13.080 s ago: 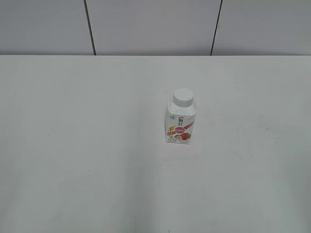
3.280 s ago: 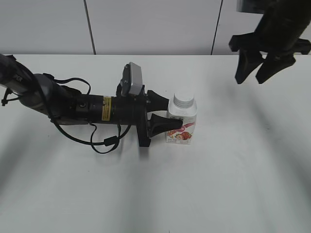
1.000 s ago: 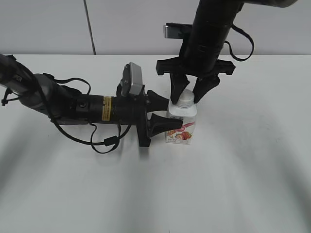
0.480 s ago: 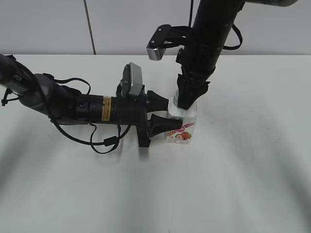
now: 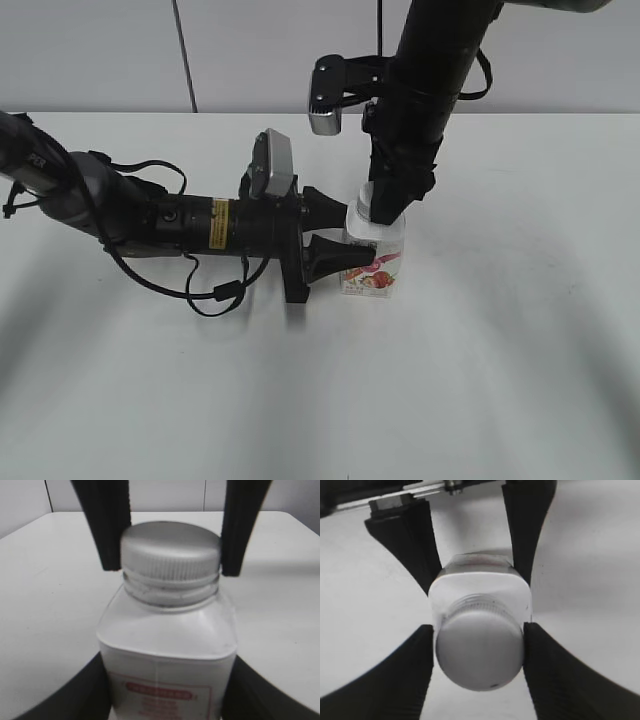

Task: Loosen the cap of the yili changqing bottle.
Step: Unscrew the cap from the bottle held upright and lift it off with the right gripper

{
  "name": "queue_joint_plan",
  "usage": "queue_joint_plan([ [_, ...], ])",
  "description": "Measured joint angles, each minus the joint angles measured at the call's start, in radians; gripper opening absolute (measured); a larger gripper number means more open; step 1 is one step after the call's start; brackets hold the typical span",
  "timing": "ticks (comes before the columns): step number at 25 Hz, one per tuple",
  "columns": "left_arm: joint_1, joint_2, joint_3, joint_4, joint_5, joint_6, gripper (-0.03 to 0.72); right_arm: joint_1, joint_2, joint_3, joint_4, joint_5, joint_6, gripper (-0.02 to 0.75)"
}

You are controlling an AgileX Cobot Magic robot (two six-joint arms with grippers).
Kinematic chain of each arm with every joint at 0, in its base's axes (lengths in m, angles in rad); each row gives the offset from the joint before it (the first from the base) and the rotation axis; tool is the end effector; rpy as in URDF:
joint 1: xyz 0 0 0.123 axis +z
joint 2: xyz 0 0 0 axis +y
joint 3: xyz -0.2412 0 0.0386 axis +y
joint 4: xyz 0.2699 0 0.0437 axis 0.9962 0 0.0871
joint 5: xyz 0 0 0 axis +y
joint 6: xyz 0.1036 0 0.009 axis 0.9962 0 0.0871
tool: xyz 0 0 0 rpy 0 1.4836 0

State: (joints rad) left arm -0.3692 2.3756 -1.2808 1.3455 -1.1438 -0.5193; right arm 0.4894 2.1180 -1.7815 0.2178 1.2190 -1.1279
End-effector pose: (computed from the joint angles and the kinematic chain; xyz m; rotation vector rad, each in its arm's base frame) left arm 0.3435 -0.2318 0.0173 1.3734 1.3749 -1.0220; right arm 0.3774 0.2249 0.1598 -2.0803 2.1187 0.2469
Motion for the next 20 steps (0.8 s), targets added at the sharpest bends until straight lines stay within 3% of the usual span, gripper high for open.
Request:
queue_joint_plan([
  [4, 0.000, 0.000, 0.000, 0.000, 0.001, 0.000, 0.377, 0.000, -0.006, -0.001, 0.008, 0.000, 0.111, 0.596],
  [10, 0.000, 0.000, 0.000, -0.001, 0.002, -0.001, 0.377, 0.000, -0.065, -0.016, 0.029, 0.000, 0.235, 0.589],
  [13, 0.000, 0.000, 0.000, -0.001, 0.003, -0.001, 0.377, 0.000, -0.088, -0.018, 0.040, 0.000, 0.471, 0.581],
  [18, 0.000, 0.000, 0.000, -0.001, 0.004, -0.001, 0.377, 0.000, -0.092, -0.018, 0.013, 0.000, 1.160, 0.575],
  [20, 0.000, 0.000, 0.000, -0.001, 0.004, -0.001, 0.377, 0.000, -0.092, -0.018, -0.001, 0.000, 1.254, 0.575],
])
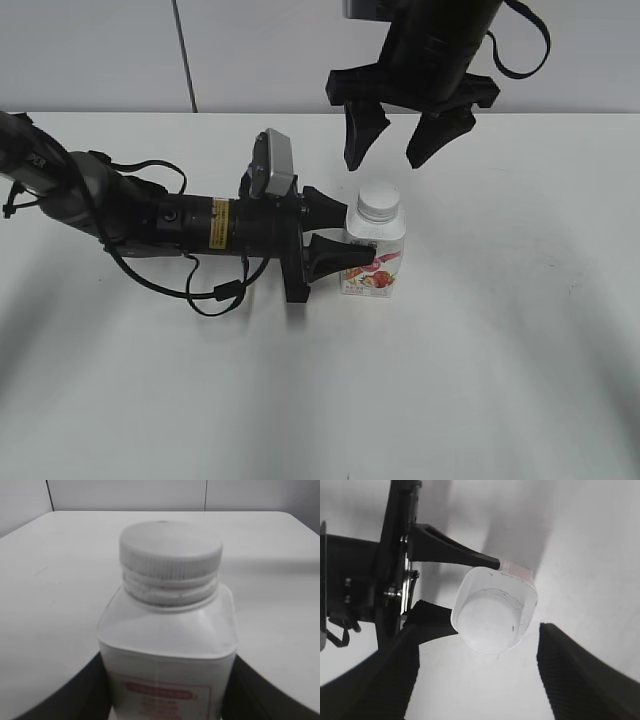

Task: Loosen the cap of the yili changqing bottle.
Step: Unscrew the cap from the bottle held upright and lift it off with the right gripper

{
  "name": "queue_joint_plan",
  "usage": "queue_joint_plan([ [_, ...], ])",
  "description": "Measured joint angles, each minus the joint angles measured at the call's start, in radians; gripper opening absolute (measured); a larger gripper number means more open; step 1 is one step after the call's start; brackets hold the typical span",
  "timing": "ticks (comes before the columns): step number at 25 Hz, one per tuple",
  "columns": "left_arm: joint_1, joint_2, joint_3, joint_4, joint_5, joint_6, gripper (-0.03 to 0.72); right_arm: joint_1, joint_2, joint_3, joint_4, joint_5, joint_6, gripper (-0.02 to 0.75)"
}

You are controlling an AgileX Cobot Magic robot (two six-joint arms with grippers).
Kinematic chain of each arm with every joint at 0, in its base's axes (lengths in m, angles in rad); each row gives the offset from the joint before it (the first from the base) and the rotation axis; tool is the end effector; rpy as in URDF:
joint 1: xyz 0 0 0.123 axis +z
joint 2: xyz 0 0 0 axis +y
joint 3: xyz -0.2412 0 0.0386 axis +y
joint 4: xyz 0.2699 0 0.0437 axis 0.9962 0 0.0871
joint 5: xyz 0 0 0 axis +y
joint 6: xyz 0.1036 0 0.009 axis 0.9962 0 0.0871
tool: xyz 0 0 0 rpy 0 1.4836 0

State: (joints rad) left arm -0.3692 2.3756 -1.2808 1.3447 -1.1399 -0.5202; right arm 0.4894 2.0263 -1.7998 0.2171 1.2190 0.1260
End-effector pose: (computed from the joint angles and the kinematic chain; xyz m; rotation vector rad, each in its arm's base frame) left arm 0.3438 -0.2317 0.0171 1.3729 1.3790 -1.0190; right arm 0.3747 0.2234 0.2052 -0.4599 2.9420 0.3977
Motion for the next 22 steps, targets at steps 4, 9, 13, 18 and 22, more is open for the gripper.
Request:
queue_joint_plan([
  [4, 0.000, 0.000, 0.000, 0.000, 0.005, 0.000, 0.377, 0.000, 0.027, -0.001, -0.002, 0.000, 0.048, 0.575],
  [9, 0.000, 0.000, 0.000, 0.000, 0.006, -0.002, 0.377, 0.000, 0.073, -0.001, 0.012, 0.000, 0.055, 0.575],
  [13, 0.000, 0.000, 0.000, -0.001, 0.006, -0.003, 0.377, 0.000, 0.091, -0.001, 0.012, 0.000, 0.058, 0.569],
  [18, 0.000, 0.000, 0.000, -0.002, 0.007, -0.004, 0.377, 0.000, 0.096, -0.001, 0.008, 0.001, 0.060, 0.405],
  [22, 0.000, 0.000, 0.000, -0.002, 0.007, -0.004, 0.377, 0.000, 0.096, -0.001, 0.007, 0.001, 0.058, 0.387],
])
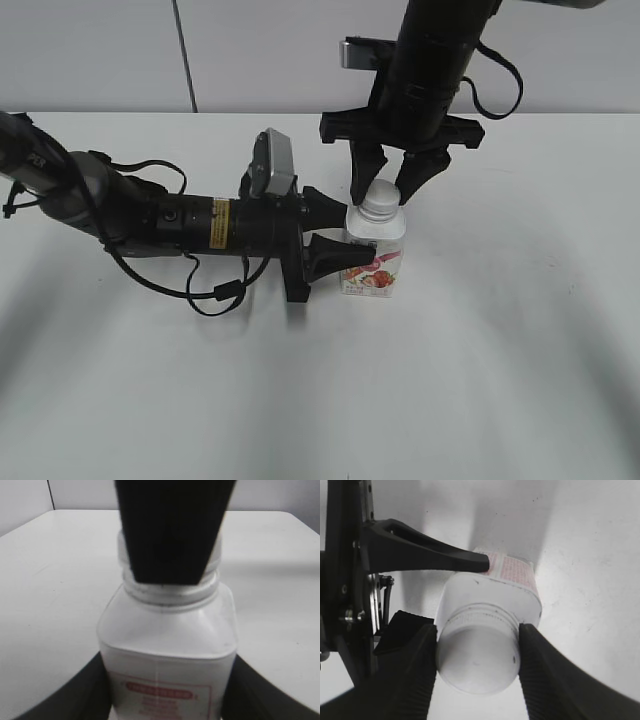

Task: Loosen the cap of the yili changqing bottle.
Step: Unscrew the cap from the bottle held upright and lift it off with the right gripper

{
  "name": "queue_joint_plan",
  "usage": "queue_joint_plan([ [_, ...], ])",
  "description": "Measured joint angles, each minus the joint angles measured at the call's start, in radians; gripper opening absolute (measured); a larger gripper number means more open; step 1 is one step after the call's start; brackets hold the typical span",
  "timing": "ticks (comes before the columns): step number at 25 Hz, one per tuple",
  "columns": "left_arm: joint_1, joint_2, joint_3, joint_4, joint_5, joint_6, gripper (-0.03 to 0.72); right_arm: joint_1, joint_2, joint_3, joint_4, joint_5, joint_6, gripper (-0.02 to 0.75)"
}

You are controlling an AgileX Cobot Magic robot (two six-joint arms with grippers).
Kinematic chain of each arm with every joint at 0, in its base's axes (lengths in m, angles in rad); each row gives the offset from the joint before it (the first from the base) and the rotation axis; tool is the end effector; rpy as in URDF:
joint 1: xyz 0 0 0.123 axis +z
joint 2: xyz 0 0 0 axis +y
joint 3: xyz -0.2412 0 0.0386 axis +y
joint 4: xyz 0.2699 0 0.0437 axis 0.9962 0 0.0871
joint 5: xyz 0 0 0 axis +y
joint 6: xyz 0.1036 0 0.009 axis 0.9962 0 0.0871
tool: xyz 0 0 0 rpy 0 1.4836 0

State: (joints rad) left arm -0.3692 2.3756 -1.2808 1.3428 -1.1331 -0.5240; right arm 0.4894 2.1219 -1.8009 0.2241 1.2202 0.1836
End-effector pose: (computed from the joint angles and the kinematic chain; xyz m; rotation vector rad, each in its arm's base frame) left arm 0.3443 -0.2316 0.0166 1.3702 1.3881 -1.0152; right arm 0.3797 0.2268 0.1637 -0.3701 3.0580 0.3731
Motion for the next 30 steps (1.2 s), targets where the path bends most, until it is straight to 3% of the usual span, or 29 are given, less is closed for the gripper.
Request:
queue_joint_plan([
  [6, 0.000, 0.000, 0.000, 0.000, 0.000, 0.000, 0.377, 0.000, 0.000, 0.000, 0.000, 0.000, -0.164, 0.387],
  [15, 0.000, 0.000, 0.000, -0.002, 0.001, 0.000, 0.377, 0.000, 0.000, -0.001, 0.000, 0.000, -1.345, 0.387],
  [22, 0.000, 0.000, 0.000, -0.002, 0.001, 0.000, 0.377, 0.000, 0.000, -0.001, 0.001, 0.000, -1.469, 0.387],
  [30, 0.000, 0.000, 0.000, -0.003, 0.001, 0.000, 0.377, 0.000, -0.102, -0.001, 0.000, 0.000, -1.378, 0.387],
])
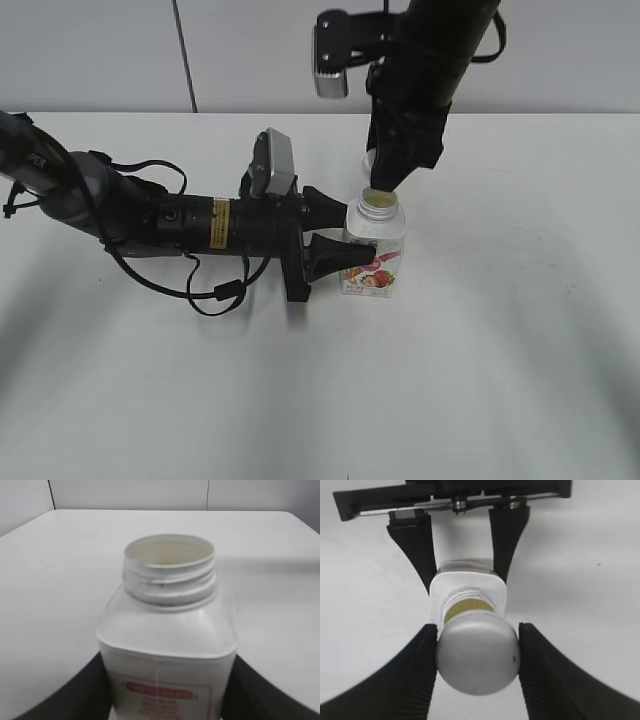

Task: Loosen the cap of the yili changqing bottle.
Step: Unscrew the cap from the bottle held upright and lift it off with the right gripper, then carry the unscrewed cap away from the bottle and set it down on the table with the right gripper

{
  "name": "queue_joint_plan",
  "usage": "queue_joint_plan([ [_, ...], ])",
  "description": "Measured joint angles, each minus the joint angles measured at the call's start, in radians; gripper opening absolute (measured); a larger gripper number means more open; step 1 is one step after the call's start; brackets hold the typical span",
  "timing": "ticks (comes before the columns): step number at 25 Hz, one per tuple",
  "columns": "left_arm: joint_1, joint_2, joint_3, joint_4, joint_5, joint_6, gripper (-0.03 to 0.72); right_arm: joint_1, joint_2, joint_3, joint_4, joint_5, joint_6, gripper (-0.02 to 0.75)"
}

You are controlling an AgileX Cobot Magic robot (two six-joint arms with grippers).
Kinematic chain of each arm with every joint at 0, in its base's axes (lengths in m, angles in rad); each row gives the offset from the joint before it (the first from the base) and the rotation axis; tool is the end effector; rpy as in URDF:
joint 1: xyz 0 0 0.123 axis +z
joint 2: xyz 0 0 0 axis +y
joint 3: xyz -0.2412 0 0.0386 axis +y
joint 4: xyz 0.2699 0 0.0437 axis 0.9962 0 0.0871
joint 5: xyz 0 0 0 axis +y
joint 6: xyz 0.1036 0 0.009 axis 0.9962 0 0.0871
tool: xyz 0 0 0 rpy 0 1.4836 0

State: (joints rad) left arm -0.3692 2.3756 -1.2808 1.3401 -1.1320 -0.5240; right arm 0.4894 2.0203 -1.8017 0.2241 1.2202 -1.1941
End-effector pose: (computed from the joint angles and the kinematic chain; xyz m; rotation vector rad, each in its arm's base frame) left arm 0.3446 -0.2316 0.0166 1.3674 1.3897 -1.0139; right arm 0.3741 0.2238 0.2085 -2.0776 1.9591 0.1861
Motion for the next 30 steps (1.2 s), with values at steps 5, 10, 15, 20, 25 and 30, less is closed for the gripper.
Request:
queue_joint_plan([
  [5, 0.000, 0.000, 0.000, 0.000, 0.001, 0.000, 0.377, -0.003, -0.053, 0.000, -0.079, 0.000, 0.397, 0.387],
  [10, 0.000, 0.000, 0.000, 0.000, 0.001, 0.000, 0.377, -0.041, -0.053, 0.000, -0.167, 0.000, 1.004, 0.387],
  [15, 0.000, 0.000, 0.000, -0.001, 0.001, 0.000, 0.377, -0.097, -0.053, 0.000, -0.168, 0.000, 1.123, 0.387],
  [20, 0.000, 0.000, 0.000, -0.002, 0.001, 0.000, 0.377, -0.201, -0.054, 0.025, -0.164, 0.000, 1.132, 0.387],
  [25, 0.000, 0.000, 0.000, -0.003, 0.001, 0.000, 0.377, -0.316, -0.062, 0.130, -0.151, -0.003, 1.135, 0.387],
  [30, 0.000, 0.000, 0.000, -0.003, 0.001, 0.000, 0.377, -0.346, -0.061, 0.307, -0.142, -0.146, 1.142, 0.387],
])
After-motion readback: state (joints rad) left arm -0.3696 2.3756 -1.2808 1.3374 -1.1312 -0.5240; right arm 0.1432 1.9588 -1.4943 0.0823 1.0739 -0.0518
